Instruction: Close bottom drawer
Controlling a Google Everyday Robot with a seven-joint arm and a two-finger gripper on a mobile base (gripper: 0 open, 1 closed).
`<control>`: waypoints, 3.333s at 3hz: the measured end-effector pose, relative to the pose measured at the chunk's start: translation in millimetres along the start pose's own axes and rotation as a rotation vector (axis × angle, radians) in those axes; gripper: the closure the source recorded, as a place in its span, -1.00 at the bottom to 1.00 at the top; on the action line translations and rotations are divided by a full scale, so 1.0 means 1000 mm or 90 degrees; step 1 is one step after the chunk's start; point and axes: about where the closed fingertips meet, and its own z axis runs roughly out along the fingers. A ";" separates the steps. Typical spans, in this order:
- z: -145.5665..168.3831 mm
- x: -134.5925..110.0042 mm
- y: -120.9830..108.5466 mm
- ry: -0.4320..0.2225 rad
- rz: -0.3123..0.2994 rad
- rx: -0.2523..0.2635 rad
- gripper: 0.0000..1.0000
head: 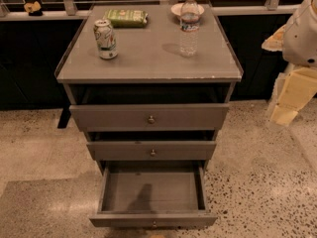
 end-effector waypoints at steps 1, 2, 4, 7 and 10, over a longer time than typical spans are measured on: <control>-0.001 0.003 0.004 -0.005 -0.006 0.007 -1.00; -0.001 0.021 0.026 -0.013 -0.024 0.025 -1.00; 0.048 0.108 0.085 -0.068 -0.010 0.034 -1.00; 0.223 0.213 0.136 -0.152 0.111 -0.051 -1.00; 0.388 0.243 0.171 -0.120 0.161 -0.127 -1.00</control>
Offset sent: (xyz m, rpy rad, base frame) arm -0.0721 -0.0342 -0.0298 -0.0055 -0.0958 0.0761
